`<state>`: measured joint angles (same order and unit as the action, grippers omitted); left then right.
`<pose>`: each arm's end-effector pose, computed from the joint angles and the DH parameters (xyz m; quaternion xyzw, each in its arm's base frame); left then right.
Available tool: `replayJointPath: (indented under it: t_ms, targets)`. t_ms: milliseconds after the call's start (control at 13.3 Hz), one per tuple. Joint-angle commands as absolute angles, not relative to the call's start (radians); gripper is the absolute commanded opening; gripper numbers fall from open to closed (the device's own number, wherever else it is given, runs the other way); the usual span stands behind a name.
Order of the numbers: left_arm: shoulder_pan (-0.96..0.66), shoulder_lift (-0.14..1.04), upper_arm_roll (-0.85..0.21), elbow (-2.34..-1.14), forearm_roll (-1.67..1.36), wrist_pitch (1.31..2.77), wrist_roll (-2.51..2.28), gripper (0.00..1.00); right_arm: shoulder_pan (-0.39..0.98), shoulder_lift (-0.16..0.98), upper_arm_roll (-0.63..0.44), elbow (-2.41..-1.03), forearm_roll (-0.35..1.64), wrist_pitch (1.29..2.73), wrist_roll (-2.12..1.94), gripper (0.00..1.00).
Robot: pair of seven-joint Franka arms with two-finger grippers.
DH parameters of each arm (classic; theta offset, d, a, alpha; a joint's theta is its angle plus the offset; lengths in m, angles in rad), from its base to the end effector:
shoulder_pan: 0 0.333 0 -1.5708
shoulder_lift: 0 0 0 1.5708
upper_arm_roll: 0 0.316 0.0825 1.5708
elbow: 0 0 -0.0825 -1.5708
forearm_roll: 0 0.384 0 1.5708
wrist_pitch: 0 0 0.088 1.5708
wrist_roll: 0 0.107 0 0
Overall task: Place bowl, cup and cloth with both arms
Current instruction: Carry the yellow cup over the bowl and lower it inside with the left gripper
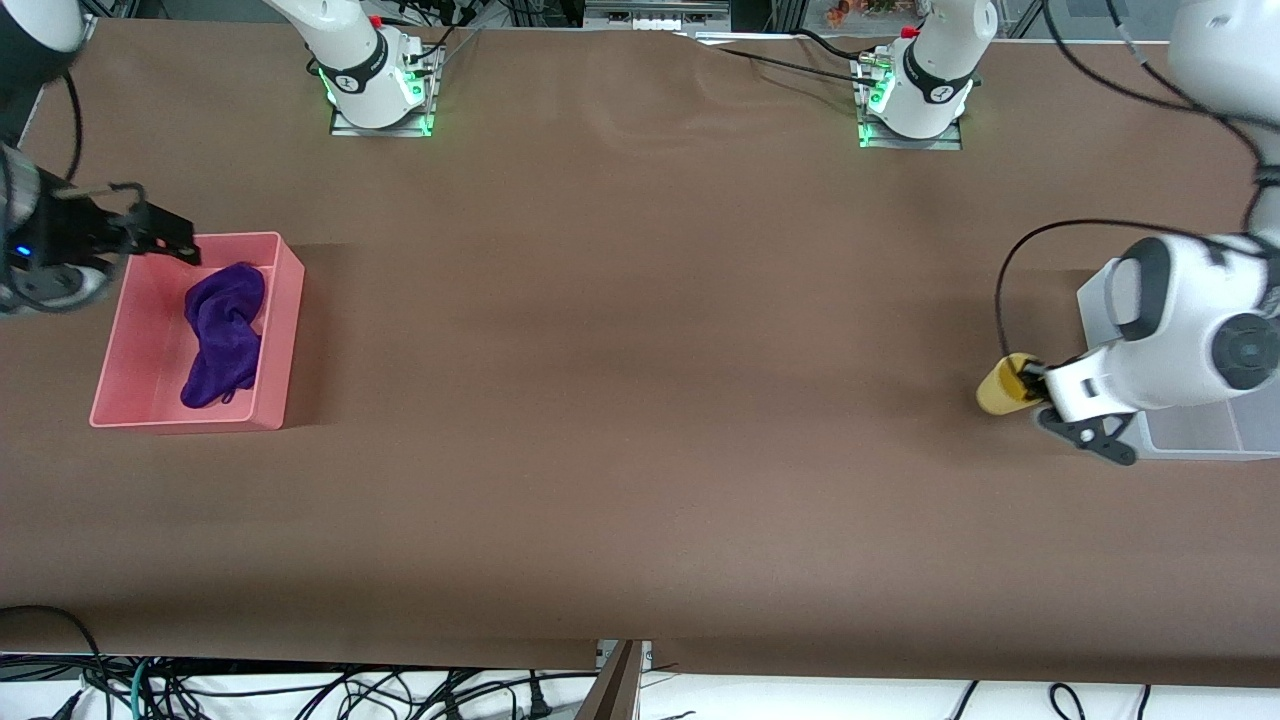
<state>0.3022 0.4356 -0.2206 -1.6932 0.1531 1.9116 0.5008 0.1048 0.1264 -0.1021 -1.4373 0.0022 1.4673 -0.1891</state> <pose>0.6365 0.0760 0.3336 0.9666 -0.2339 -0.1041 0.0081 0.5822 0.0058 0.6067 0.9942 0.0958 -0.0481 0.0009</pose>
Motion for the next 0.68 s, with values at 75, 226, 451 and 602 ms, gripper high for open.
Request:
replayJointPath:
  t_ms: [75, 226, 451, 602]
  targets:
    - [0.470, 0.417, -0.213, -1.623, 0.217, 1.747, 0.757, 0.00, 0.072, 0.081, -0.058, -1.460, -0.018, 1.466, -0.176, 1.00]
    - [0.549, 0.429, -0.215, -1.623, 0.302, 1.758, 0.859, 0.00, 0.064, 0.081, -0.058, -1.457, -0.005, 1.457, -0.178, 1.00]
    - [0.661, 0.498, -0.213, -1.632, 0.313, 1.880, 1.012, 0.00, 0.048, 0.087, -0.058, -1.451, 0.005, 1.434, -0.141, 1.00]
    - [0.699, 0.566, -0.213, -1.632, 0.313, 2.006, 1.057, 0.00, 0.052, 0.094, -0.057, -1.447, -0.003, 1.417, -0.118, 1.00]
